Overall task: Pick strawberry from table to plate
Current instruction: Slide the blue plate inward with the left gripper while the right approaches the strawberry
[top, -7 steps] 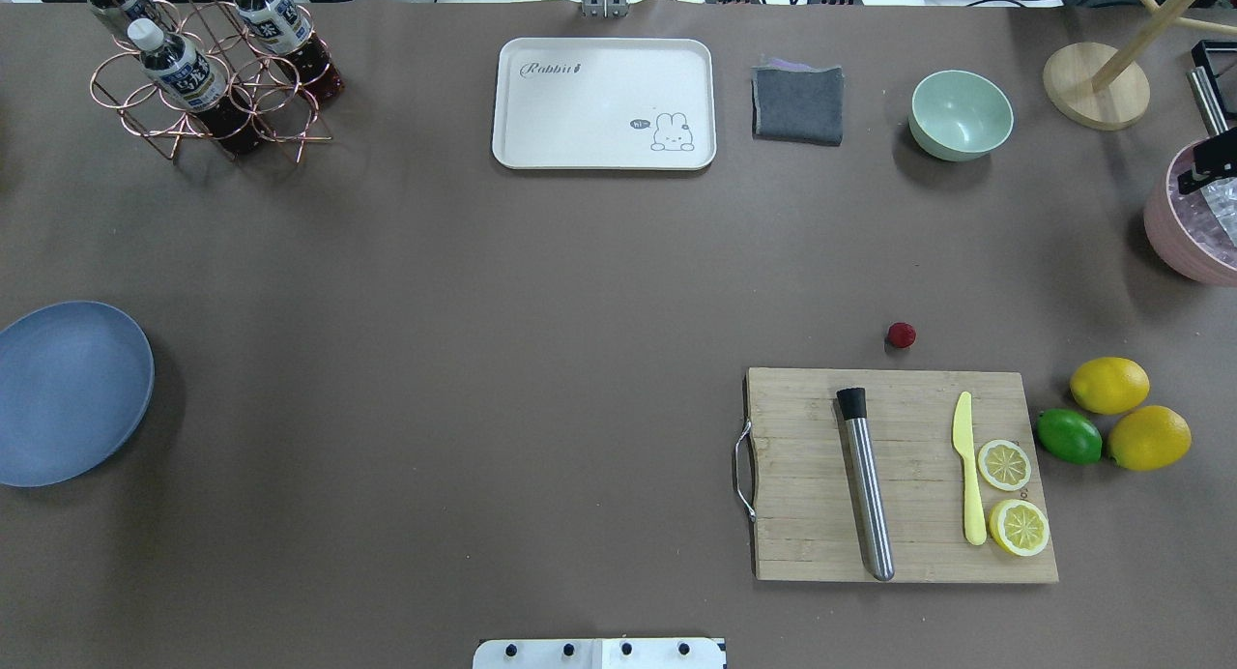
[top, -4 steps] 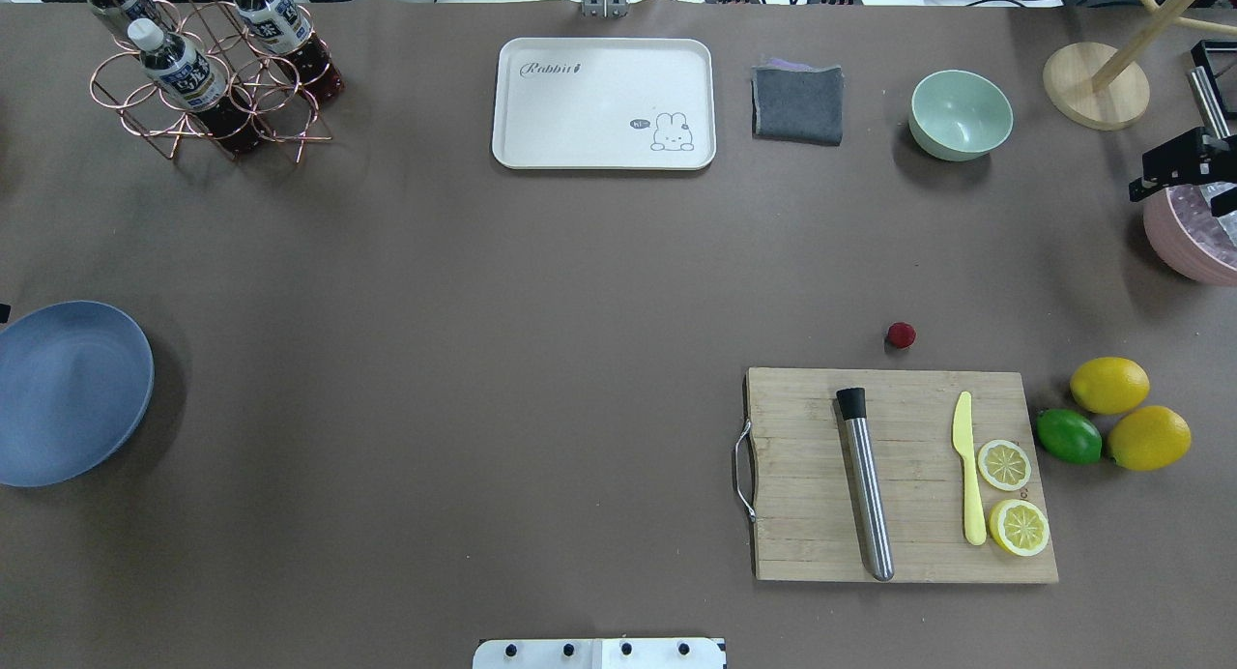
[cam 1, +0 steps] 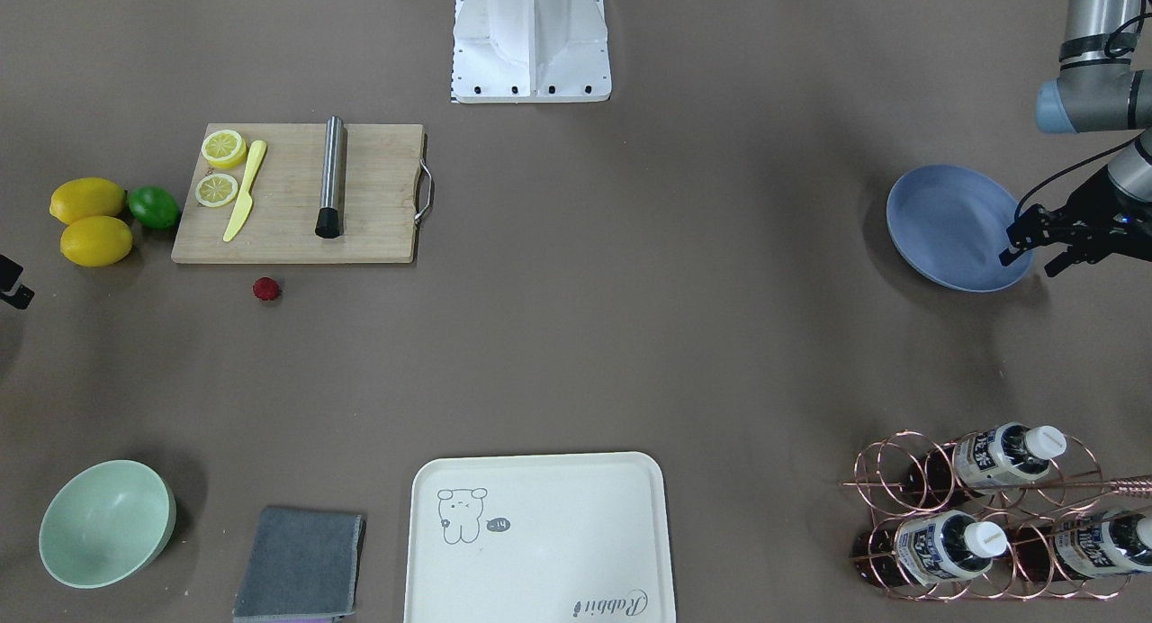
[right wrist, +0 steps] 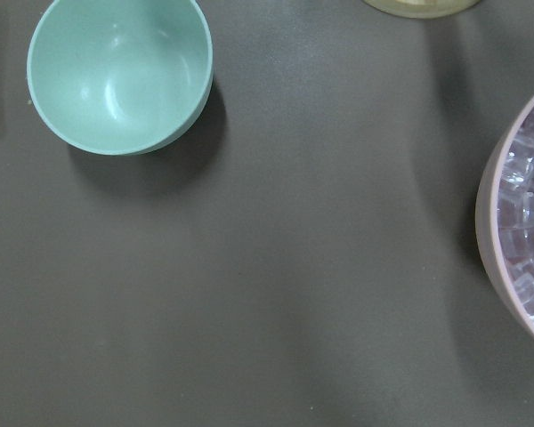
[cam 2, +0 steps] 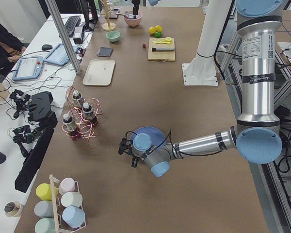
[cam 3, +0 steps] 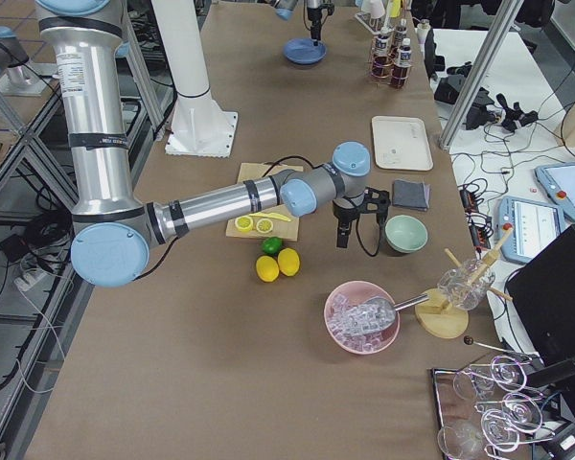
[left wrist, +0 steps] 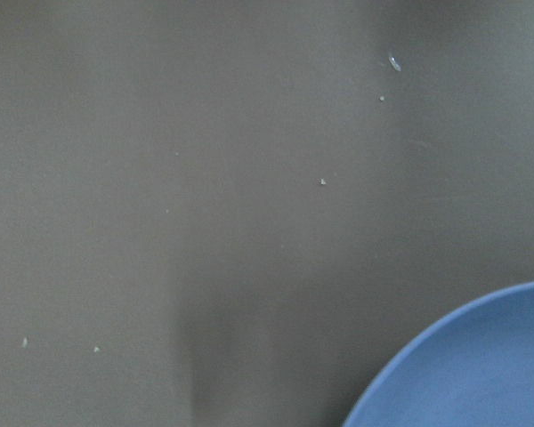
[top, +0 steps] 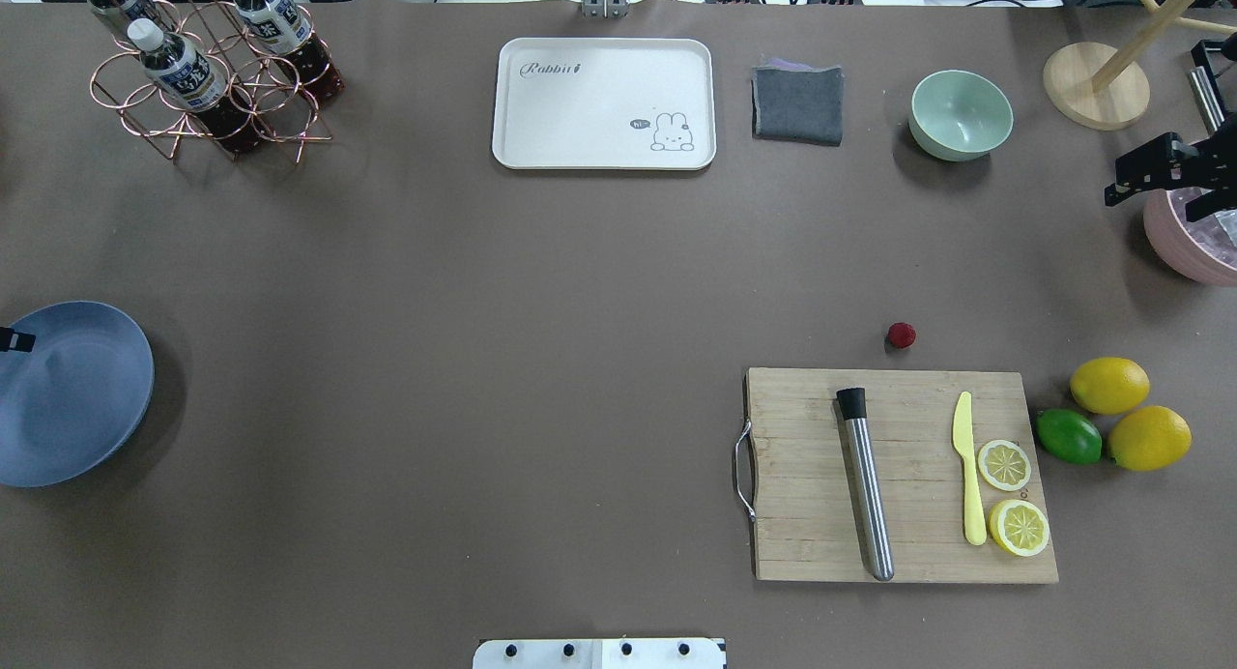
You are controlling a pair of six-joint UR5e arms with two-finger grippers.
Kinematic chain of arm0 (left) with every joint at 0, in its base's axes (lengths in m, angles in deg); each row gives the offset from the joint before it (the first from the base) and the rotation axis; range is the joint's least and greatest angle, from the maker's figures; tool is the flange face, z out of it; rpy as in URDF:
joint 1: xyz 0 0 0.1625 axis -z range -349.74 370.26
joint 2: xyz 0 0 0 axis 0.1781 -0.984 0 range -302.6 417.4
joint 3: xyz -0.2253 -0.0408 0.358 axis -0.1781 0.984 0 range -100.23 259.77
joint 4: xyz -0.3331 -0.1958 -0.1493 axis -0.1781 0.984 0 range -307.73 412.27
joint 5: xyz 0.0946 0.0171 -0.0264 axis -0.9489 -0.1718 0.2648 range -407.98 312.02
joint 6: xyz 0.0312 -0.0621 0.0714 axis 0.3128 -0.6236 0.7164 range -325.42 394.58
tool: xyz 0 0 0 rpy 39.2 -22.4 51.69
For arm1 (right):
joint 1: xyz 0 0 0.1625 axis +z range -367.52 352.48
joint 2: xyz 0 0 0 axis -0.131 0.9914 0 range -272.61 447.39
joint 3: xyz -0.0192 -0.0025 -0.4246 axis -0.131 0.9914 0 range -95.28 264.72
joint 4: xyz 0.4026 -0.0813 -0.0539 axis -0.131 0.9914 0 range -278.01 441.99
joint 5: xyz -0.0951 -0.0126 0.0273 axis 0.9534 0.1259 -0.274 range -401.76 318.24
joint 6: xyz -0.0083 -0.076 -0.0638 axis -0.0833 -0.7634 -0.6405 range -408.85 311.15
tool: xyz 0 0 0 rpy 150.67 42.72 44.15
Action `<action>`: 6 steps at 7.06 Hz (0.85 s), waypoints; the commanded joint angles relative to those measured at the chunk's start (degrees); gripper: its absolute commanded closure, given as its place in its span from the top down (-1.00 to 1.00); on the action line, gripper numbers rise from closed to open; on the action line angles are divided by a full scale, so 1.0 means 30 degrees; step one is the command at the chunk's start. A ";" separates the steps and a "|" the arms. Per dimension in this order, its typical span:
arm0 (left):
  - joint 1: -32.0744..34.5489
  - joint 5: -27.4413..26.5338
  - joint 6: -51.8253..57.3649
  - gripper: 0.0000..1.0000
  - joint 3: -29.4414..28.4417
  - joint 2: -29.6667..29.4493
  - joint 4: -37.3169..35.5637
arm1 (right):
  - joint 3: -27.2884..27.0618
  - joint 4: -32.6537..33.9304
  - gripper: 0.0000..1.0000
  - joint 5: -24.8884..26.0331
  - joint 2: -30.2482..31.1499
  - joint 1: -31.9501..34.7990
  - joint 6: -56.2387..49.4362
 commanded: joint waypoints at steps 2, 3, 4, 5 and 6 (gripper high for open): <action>-0.0020 0.1792 -0.1382 -1.00 0.0132 -0.0268 -0.0052 | 0.0010 0.0013 1.00 0.0252 -0.0300 -0.0455 0.0881; -0.0020 0.2174 -0.2643 -1.00 0.0307 -0.0387 0.0034 | 0.0010 0.0013 1.00 0.0252 -0.0300 -0.0455 0.0881; 0.0009 0.4092 -0.2800 -1.00 0.0540 -0.0446 -0.0110 | -0.0019 0.0013 1.00 0.0223 -0.0329 -0.0484 0.0881; 0.0386 0.5823 -0.4049 -1.00 0.0862 -0.0881 -0.0198 | -0.0019 0.0013 1.00 0.0222 -0.0590 -0.0658 0.0910; 0.0593 0.6304 -0.6527 -1.00 0.1677 -0.1727 -0.0170 | -0.0019 0.0013 1.00 0.0251 -0.0767 -0.0921 0.0910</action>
